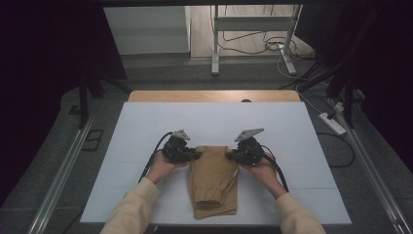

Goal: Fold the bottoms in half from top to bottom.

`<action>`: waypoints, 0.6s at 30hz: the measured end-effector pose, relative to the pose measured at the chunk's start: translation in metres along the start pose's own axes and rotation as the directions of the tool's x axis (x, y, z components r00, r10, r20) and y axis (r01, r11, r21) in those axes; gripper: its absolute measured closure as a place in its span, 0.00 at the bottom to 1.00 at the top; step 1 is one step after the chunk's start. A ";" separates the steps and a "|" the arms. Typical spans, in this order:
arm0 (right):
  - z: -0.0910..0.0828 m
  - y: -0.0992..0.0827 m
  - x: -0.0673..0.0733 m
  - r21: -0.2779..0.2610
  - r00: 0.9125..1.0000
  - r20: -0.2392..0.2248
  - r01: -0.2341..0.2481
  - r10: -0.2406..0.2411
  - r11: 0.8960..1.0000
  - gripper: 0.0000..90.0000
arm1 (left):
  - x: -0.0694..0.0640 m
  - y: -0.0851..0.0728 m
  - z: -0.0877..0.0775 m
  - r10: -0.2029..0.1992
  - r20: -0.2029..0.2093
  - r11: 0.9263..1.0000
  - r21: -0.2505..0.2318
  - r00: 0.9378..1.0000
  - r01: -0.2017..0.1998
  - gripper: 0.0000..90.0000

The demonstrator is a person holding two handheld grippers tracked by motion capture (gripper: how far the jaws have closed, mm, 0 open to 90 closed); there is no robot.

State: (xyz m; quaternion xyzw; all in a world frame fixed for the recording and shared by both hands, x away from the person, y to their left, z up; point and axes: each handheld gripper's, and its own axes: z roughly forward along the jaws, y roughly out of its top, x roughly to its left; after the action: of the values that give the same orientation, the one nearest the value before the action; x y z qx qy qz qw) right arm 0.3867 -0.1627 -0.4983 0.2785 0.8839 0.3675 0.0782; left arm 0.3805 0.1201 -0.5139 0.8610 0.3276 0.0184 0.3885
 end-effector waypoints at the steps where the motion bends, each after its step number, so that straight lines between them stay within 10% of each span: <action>1: -0.001 0.001 0.000 -0.011 1.000 0.001 0.001 -0.001 1.000 0.88 | 0.000 0.001 -0.001 -0.001 0.000 1.000 -0.005 1.000 0.001 0.84; 18: 0.000 0.019 -0.027 -0.041 0.997 0.065 -0.026 0.029 0.999 0.88 | 0.025 0.028 0.007 -0.019 -0.014 0.999 -0.048 1.000 0.018 0.84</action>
State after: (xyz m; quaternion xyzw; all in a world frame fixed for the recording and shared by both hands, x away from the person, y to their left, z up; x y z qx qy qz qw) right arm 0.4172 -0.1663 -0.4869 0.3011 0.8694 0.3767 0.1078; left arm 0.4176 0.1161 -0.5053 0.8483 0.3378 0.0290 0.4068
